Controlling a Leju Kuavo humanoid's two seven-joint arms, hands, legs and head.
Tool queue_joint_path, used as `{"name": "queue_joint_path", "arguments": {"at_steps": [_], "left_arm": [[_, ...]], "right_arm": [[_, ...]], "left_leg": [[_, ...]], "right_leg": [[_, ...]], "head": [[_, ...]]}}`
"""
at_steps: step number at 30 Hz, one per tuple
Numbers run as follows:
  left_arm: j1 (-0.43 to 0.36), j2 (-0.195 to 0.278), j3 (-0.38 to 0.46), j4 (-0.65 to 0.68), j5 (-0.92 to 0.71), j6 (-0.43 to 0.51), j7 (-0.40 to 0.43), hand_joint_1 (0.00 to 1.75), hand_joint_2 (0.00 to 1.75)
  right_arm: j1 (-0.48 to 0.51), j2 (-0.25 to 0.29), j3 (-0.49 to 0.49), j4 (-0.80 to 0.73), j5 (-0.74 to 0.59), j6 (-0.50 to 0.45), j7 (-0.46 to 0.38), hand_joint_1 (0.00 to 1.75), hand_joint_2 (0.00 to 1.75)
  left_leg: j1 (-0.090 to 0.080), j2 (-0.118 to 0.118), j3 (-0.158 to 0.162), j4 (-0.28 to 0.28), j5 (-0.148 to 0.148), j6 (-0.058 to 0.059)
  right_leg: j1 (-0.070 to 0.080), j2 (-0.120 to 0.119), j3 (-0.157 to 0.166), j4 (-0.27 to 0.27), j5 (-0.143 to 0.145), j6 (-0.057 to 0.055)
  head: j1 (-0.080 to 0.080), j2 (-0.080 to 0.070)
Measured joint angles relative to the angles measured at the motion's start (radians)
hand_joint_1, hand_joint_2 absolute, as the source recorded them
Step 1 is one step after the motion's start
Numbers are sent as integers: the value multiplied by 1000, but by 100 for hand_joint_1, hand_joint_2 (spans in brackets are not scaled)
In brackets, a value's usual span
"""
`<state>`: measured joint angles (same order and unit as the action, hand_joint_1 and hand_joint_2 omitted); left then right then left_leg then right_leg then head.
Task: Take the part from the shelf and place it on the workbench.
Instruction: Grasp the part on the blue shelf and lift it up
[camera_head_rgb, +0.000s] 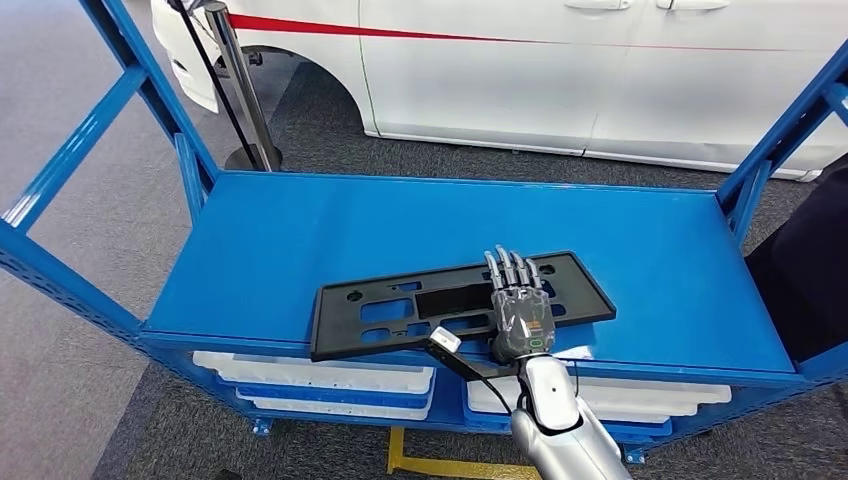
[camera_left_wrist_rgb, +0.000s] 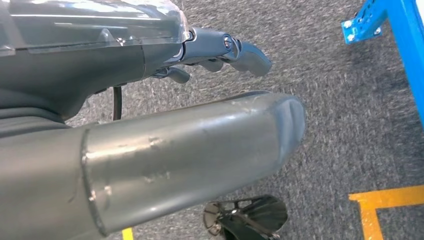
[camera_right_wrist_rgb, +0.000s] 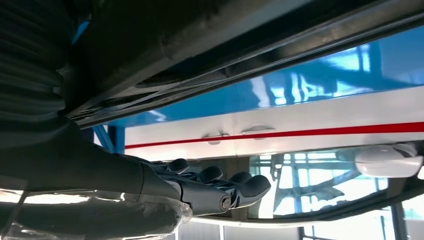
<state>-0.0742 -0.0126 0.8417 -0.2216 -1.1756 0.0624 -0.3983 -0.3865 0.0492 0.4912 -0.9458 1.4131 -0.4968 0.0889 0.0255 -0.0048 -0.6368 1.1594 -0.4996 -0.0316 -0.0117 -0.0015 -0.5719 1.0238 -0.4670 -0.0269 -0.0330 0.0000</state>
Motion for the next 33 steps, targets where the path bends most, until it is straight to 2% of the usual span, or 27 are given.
{"name": "queue_joint_path", "arguments": {"at_steps": [2, 3, 6, 7, 8, 11, 12, 13, 14, 15, 17, 18, 20, 22, 24, 26, 27, 28, 29, 31, 32, 33], "left_arm": [[-1, 2, 4, 0, 1, 0, -6, 0, 0], [0, 2, 7, 0, 1, 0, -8, 0, 0], [4, 2, 14, 0, 1, 1, -12, 0, 0], [4, 2, 15, 0, 1, 1, -12, 0, 0], [4, 2, 16, 0, 1, 1, -13, 0, 0], [4, 2, 18, 0, 0, 1, -15, 0, 0], [5, 2, 19, 0, 0, 1, -16, 0, 0], [5, 2, 20, 0, -1, 1, -16, 0, 0], [5, 2, 21, 0, -1, 1, -16, 0, 0], [5, 2, 21, 0, -2, 2, -16, 0, 0], [5, -2, 21, 0, -3, 2, -16, 0, 0], [5, -4, 22, 0, -4, 2, -17, 0, 0], [5, -5, 23, 0, -4, 4, -17, 0, 0], [5, -6, 23, 0, -4, 5, -19, 0, 0], [6, -6, 24, 0, -6, 7, -22, 0, 0], [10, -6, 25, 0, -6, 8, -23, 0, 0], [12, -6, 25, 0, -6, 8, -23, 0, 0], [15, -6, 25, 0, -6, 9, -24, 0, 0], [17, -7, 25, 0, -6, 9, -24, 0, 0], [17, -7, 26, 0, -6, 9, -25, 0, 0], [17, -8, 27, 0, -6, 9, -26, 0, 0], [17, -9, 28, 1, -5, 10, -27, 0, 0]], "right_arm": [[-6, -8, -23, 6, -7, 1, -4, 0, 175], [-7, -12, -34, 8, -10, 1, -5, 0, 175], [-9, -23, -64, 13, -22, 6, -9, 130, 175], [-9, -26, -72, 15, -27, 12, -12, 174, 175], [-9, -29, -79, 16, -36, 23, -17, 175, 175], [-5, -37, -93, 20, -65, 55, -41, 175, 175], [-4, -39, -97, 22, -71, 60, -47, 175, 175], [-2, -40, -101, 23, -76, 64, -50, 175, 175], [-2, -41, -104, 24, -78, 66, -52, 175, 175], [-3, -42, -107, 24, -80, 66, -53, 175, 175], [-7, -43, -111, 24, -83, 66, -57, 175, 175], [-9, -43, -112, 24, -85, 66, -60, 175, 175], [-10, -45, -114, 24, -88, 66, -66, 175, 175], [-10, -46, -115, 24, -90, 64, -70, 175, 175], [-10, -47, -116, 25, -92, 63, -72, 175, 175], [-8, -48, -116, 26, -93, 62, -72, 175, 175], [-7, -48, -116, 26, -94, 62, -72, 175, 175], [-6, -48, -117, 27, -94, 62, -72, 175, 175], [-6, -49, -117, 28, -95, 62, -73, 175, 175], [-6, -50, -118, 28, -96, 62, -74, 175, 175], [-6, -52, -120, 28, -99, 64, -75, 175, 175], [-6, -53, -122, 28, -103, 66, -77, 175, 175]], "left_leg": [[-2, -1, 53, -106, 32, 7], [-3, -2, 63, -127, 32, 13], [-5, -2, 64, -133, 36, 36], [-5, -1, 64, -135, 39, 44], [-4, 0, 63, -137, 42, 50], [-7, 3, 55, -138, 45, 59], [-9, 4, 54, -138, 46, 60], [-11, 3, 53, -138, 47, 61], [-13, 3, 54, -138, 47, 61], [-16, 2, 55, -138, 47, 61], [-19, 2, 57, -137, 48, 58], [-19, 2, 57, -137, 48, 54], [-17, 3, 58, -140, 50, 44], [-16, 3, 55, -131, 42, 34], [-15, 3, 23, -60, -4, 26], [-11, 3, -34, 63, -63, 17], [-8, 3, -55, 107, -75, 13], [-5, 4, -61, 121, -69, 8], [-2, 4, -49, 96, -44, 4], [5, 4, 8, -23, 19, -3], [4, 3, 34, -76, 36, -1], [3, 2, 50, -108, 40, 5]], "right_leg": [[4, 1, -2, 9, -6, 12], [6, 1, -3, 10, -8, 18], [5, 2, -3, 11, -9, 34], [3, 2, -8, 26, -21, 39], [1, 2, -24, 61, -45, 44], [0, 2, -110, 242, -137, 51], [0, 2, -126, 276, -144, 51], [0, 2, -124, 274, -132, 48], [2, 2, -103, 235, -104, 42], [6, 2, -67, 167, -68, 33], [15, -2, -6, 45, -25, 12], [19, -4, 8, 13, -17, 6], [24, -6, 12, -2, -14, 2], [17, -9, 20, -19, -3, -1], [9, -12, 27, -34, 7, -5], [8, -13, 26, -35, 7, -8], [8, -13, 26, -33, 6, -8], [7, -12, 26, -30, 3, -6], [5, -11, 26, -26, 0, -4], [3, -9, 26, -12, -10, 6], [3, -7, 23, -3, -16, 13], [4, -5, 21, 4, -21, 19]], "head": [[0, 0], [1, 0], [1, 0], [1, 0], [1, 0], [1, 0], [1, 0], [1, 0], [1, 0], [1, 0], [1, 0], [1, 0], [1, 0], [1, 0], [0, 0], [0, 0], [0, 0], [0, 0], [0, 0], [0, 0], [0, 0], [0, 0]]}}
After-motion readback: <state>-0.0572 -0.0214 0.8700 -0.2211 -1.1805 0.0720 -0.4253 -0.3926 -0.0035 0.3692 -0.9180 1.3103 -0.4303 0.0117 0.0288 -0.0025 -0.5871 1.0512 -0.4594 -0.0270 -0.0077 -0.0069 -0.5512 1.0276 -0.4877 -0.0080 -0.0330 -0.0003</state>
